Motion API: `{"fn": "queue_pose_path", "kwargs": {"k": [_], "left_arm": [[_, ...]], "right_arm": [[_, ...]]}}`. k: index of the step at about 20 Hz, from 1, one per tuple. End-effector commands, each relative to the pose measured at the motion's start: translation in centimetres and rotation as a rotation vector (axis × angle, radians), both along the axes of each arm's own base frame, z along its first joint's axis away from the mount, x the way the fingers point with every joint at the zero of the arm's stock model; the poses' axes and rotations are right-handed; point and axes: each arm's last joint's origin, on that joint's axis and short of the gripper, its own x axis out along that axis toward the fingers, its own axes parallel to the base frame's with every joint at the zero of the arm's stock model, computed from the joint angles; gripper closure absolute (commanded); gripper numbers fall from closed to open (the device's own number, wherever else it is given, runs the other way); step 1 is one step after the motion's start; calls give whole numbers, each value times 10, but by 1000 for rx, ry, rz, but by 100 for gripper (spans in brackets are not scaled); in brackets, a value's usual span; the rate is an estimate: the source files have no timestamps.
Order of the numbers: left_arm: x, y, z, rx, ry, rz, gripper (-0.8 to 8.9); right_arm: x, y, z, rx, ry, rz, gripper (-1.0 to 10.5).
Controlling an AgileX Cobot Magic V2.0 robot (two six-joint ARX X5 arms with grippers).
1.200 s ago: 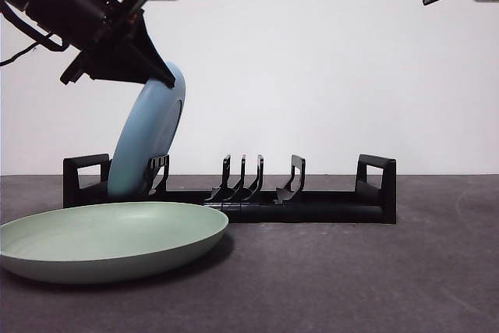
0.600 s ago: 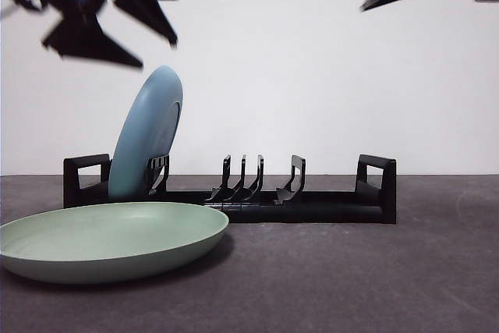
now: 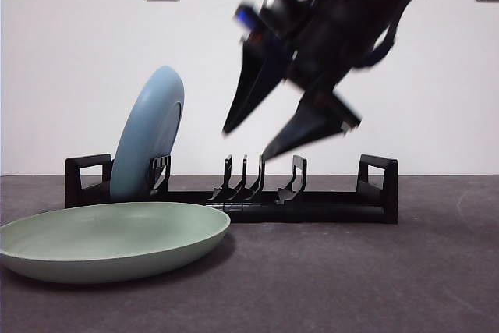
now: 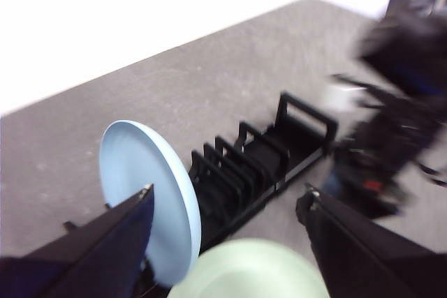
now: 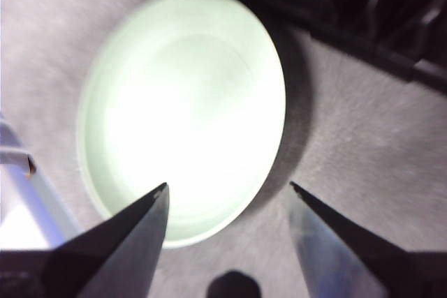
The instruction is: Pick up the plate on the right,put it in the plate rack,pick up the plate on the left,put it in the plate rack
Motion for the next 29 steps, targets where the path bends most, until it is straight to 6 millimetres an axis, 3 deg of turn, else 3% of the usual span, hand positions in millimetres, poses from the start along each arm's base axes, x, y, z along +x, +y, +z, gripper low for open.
{"fn": "queue_pose_path", "kwargs": {"k": [1, 5, 12, 16, 18, 22, 26, 29], "left_arm": [[-9, -4, -2, 85, -33, -12, 463], [-15, -12, -3, 112, -28, -39, 464], [-17, -17, -3, 136, -43, -11, 468], [-16, -16, -4, 144, -42, 3, 468], [-16, -16, -4, 149, -42, 13, 468], [-15, -17, -4, 150, -40, 8, 468], [-14, -19, -6, 169, -36, -21, 468], [-17, -27, -7, 184, -45, -116, 468]], "right_arm": [[6, 8, -20, -10, 43, -11, 715], [10, 18, -48, -40, 102, -8, 730], [12, 29, -73, -34, 167, -17, 744], [9, 33, -76, -42, 174, -13, 933], [7, 33, -74, -42, 184, -13, 959], [-3, 31, -54, -49, 187, -3, 959], [-17, 19, -4, -55, 60, -30, 959], [-24, -2, 37, -89, -115, -126, 959]]}}
